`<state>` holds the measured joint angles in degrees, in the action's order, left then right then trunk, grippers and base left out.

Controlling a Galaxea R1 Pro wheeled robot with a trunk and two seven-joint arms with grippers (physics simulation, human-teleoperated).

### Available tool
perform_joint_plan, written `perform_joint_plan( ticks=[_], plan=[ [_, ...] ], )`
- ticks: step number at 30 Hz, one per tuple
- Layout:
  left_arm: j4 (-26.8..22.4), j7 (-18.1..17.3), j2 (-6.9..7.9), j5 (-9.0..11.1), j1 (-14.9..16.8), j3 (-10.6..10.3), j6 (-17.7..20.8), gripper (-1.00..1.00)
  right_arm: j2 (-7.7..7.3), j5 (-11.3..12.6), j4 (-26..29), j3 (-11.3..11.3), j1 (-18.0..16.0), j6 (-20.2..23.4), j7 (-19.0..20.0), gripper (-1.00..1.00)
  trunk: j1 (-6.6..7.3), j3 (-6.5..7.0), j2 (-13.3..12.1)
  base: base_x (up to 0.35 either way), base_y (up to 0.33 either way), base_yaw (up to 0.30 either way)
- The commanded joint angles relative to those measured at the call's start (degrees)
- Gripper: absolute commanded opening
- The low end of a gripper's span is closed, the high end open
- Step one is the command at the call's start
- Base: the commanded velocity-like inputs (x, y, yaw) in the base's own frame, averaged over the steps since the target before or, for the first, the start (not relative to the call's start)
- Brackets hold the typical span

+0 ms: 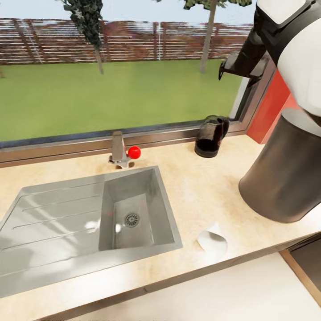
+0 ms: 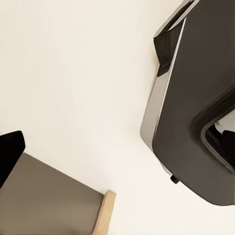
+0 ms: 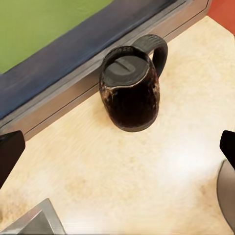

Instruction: Set up a coffee station on the kitchen countertop: keep the coffee maker on the countertop, move the bottle of coffee from the kitchen shelf to the counter next to the coffee maker, place a paper coffee filter on top of the coffee maker, put the saucer next to the coffee maker with the coffee cup on the saucer, and place the electric kettle next to the coffee maker.

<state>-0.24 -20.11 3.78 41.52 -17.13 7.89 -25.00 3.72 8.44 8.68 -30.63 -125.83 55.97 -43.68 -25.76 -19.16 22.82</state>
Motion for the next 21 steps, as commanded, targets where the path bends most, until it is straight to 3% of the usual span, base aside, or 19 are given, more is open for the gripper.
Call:
perform_joint_plan(
  ticks=[1, 16, 21],
  plan=[
    [-0.02, -0.46, 0.00, 0.05, -0.01, 0.46, 0.04, 1.00, -0.01, 0.59, 0.09, 0.13, -0.03, 0.21, -0.41, 1.00, -0.03, -0.18, 0.10, 0.000, 0.034, 0.000],
    [-0.02, -0.38, -0.09, 0.05, 0.00, 0.46, 0.12, 1.00, -0.28, 0.10, 0.11, 0.48, -0.03, 1.22, 0.09, 1.00, -0.03, -1.31, 0.10, 0.000, 0.005, 0.000],
    [-0.02, 0.12, -0.38, 0.02, 0.00, 0.46, 0.13, 1.00, -0.67, 0.04, 0.19, 0.50, -0.05, 1.81, 1.99, 1.00, -0.03, -1.54, 0.10, 0.000, 0.000, 0.000]
  ],
)
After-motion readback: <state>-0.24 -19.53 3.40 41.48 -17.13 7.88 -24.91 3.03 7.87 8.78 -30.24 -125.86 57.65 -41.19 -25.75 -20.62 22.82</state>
